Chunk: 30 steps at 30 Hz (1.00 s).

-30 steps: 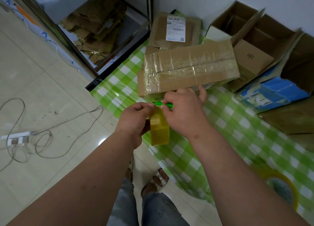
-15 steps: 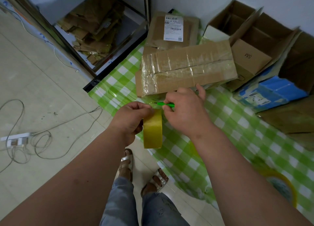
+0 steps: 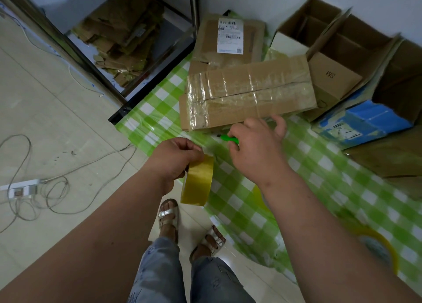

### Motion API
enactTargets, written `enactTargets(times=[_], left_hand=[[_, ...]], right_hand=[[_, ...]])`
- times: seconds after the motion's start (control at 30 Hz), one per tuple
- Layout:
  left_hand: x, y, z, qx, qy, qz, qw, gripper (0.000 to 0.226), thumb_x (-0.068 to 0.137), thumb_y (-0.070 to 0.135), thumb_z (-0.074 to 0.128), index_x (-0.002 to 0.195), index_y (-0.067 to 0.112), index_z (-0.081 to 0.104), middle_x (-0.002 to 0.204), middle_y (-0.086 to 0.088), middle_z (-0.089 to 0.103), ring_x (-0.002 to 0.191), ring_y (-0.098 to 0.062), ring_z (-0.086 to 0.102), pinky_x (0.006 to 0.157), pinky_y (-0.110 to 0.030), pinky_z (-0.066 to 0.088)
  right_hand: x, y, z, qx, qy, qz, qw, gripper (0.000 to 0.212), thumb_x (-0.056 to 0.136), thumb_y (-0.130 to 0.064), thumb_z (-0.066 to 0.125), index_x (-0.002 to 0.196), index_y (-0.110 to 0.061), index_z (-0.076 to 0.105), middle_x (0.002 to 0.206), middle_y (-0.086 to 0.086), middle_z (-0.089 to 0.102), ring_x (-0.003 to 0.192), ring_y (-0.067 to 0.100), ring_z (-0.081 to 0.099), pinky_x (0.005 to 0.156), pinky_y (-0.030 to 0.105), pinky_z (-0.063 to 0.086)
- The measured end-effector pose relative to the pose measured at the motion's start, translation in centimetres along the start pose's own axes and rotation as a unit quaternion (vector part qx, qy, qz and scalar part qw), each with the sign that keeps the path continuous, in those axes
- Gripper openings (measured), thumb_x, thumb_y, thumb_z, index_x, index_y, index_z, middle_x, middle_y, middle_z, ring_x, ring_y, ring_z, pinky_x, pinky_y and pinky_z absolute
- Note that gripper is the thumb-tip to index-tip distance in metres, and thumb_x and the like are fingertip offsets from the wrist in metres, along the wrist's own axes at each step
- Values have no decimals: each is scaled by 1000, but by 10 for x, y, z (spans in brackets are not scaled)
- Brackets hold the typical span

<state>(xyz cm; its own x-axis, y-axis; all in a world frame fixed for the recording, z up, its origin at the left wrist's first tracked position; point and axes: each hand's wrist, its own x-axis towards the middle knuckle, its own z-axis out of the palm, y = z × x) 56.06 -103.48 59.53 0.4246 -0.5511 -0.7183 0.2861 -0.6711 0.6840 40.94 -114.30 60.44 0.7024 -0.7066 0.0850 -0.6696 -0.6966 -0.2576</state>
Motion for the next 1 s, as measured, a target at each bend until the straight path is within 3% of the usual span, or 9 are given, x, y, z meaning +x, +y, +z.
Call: enactTargets(times=[0.1, 0.4, 0.5, 0.57, 0.63, 0.73, 0.8, 0.9, 1.0], left_hand=[[2, 3, -1, 27, 13, 9, 1000, 6, 85, 9, 73, 80, 11, 70, 55, 3, 53, 37, -5, 39, 41, -18, 29], [1, 6, -2, 39, 13, 10, 999, 15, 85, 12, 72, 95, 1, 71, 61, 2, 55, 42, -6, 40, 46, -20, 31], [0, 7, -2, 36, 14, 7, 999, 18, 85, 11, 72, 97, -2, 70, 62, 0, 55, 42, -6, 40, 43, -21, 31], [-1, 7, -2, 38, 15, 7, 999, 19, 85, 11, 72, 97, -3, 69, 62, -1, 54, 41, -6, 40, 41, -20, 30], [-3, 8, -2, 40, 13, 6, 999, 21, 85, 12, 73, 98, -4, 69, 66, -3, 56, 42, -7, 40, 40, -20, 30], [-5, 9, -5, 41, 2, -2, 999, 15, 85, 13, 73, 92, 0, 70, 70, -6, 57, 46, -9, 41, 42, -20, 29], [-6, 11, -7, 45, -15, -9, 999, 8, 85, 13, 74, 83, 7, 70, 66, -4, 55, 46, -9, 40, 45, -22, 27], [-8, 12, -16, 57, -41, -26, 997, 9, 84, 12, 75, 77, 11, 69, 58, 1, 55, 44, -7, 41, 45, -22, 26], [-10, 11, -29, 34, -36, -42, 998, 5, 83, 12, 75, 84, 9, 71, 78, -8, 64, 70, -20, 50, 58, -29, 33]], right_hand=[[-5, 2, 9, -29, 24, 41, 998, 13, 80, -20, 70, 93, -21, 72, 90, 2, 62, 96, 28, 58, 104, 48, 14], [-23, 12, 28, -77, -106, 110, 985, 36, 85, -35, 60, 120, -29, 62, 120, 0, 60, 114, 26, 50, 98, 42, 12], [-17, 3, 16, 12, 30, 68, 997, 19, 79, -30, 58, 88, -18, 68, 92, 3, 61, 88, 28, 55, 82, 38, 30], [-13, -4, 6, 61, 139, 27, 988, 20, 78, -27, 60, 90, -12, 66, 93, 8, 57, 87, 30, 52, 75, 38, 39], [-5, -9, 2, 61, 135, 13, 989, 37, 82, -32, 61, 115, -15, 65, 119, 10, 56, 110, 33, 49, 90, 46, 42], [10, -9, 2, 32, 11, -8, 999, 56, 95, -46, 49, 147, -28, 41, 160, 2, 27, 148, 31, 16, 118, 52, 13], [19, -6, 4, 17, -10, -19, 1000, 58, 98, -50, 43, 151, -32, 32, 163, 0, 17, 151, 28, 6, 119, 51, 3], [22, -4, 8, 12, 5, -13, 1000, 58, 96, -54, 43, 149, -34, 35, 162, -1, 21, 150, 28, 10, 118, 53, 4], [20, -6, 12, 18, 11, -2, 1000, 64, 91, -61, 46, 148, -34, 37, 162, -2, 23, 150, 27, 9, 118, 53, 3]])
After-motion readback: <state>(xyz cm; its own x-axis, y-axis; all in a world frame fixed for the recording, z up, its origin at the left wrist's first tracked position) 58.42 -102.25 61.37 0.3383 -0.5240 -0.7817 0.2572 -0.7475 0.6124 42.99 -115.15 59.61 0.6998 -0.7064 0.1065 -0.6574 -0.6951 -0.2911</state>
